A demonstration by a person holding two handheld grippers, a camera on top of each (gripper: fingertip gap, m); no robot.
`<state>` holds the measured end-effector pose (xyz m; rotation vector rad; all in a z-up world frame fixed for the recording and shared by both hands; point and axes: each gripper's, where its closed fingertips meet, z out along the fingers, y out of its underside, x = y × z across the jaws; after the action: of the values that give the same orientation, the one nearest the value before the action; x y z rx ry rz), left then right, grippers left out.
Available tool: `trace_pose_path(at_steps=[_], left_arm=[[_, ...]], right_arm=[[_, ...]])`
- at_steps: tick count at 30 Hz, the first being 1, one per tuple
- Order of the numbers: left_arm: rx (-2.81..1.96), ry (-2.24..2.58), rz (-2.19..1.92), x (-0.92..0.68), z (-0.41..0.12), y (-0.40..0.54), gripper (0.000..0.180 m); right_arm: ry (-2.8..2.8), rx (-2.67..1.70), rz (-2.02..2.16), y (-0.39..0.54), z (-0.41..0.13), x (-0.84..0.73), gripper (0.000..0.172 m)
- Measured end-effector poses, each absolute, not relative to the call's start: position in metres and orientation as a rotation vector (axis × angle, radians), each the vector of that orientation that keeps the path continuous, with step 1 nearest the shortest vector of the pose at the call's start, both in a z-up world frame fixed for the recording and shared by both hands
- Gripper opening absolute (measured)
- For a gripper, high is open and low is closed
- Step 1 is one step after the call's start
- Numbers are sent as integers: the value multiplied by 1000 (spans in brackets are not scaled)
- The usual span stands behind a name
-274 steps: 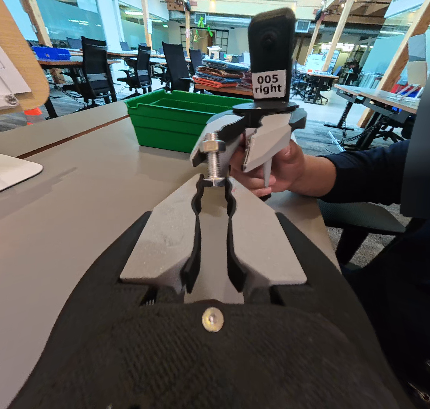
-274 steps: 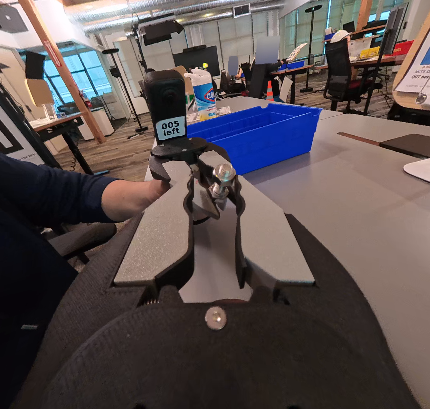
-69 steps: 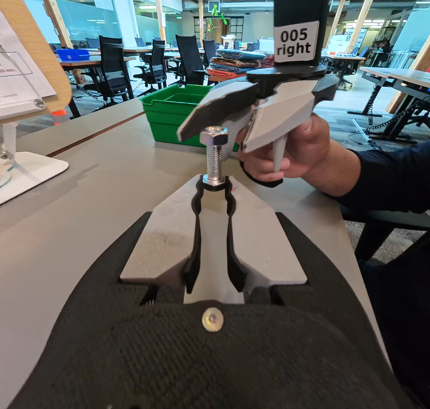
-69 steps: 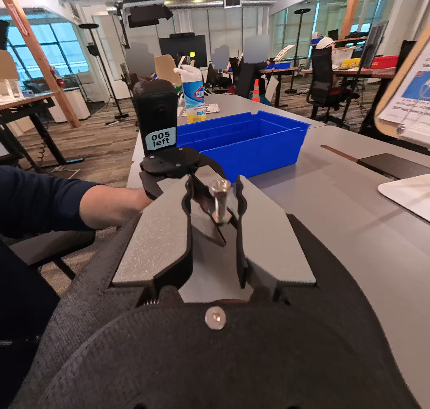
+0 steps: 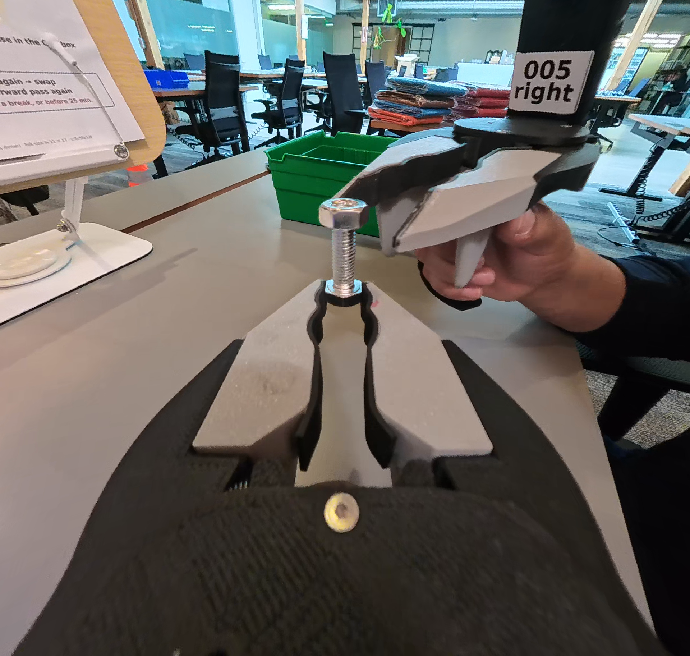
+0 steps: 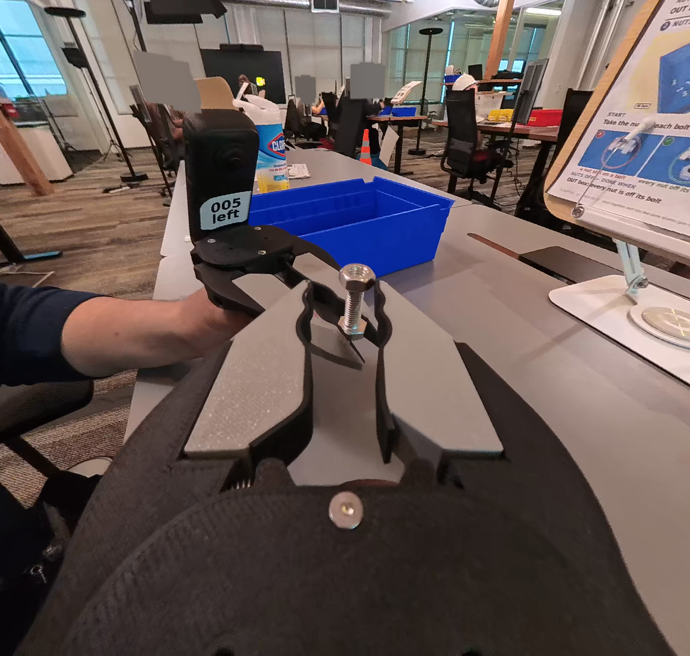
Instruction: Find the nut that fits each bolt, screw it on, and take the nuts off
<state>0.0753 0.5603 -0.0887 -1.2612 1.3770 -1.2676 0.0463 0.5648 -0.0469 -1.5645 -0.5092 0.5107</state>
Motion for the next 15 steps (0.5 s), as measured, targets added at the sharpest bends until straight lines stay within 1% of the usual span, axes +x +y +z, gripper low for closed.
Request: trace_pose_path(at_steps=[5, 7, 12, 15], left_arm=[[-1237, 1428, -1268, 78, -91, 548, 16], [-1224, 1452, -1265, 80, -93, 543, 16], [-1212, 1469, -1324, 78, -91, 537, 16], [-1210, 1468, -1290, 78, -92, 539, 16]], right_arm=[[-515, -1581, 511, 571, -49, 38, 26], [-521, -1590, 509, 574, -50, 36, 15], [-550, -1578, 617, 570, -47, 30, 15], [-544, -1535, 689, 564, -38, 33, 15]])
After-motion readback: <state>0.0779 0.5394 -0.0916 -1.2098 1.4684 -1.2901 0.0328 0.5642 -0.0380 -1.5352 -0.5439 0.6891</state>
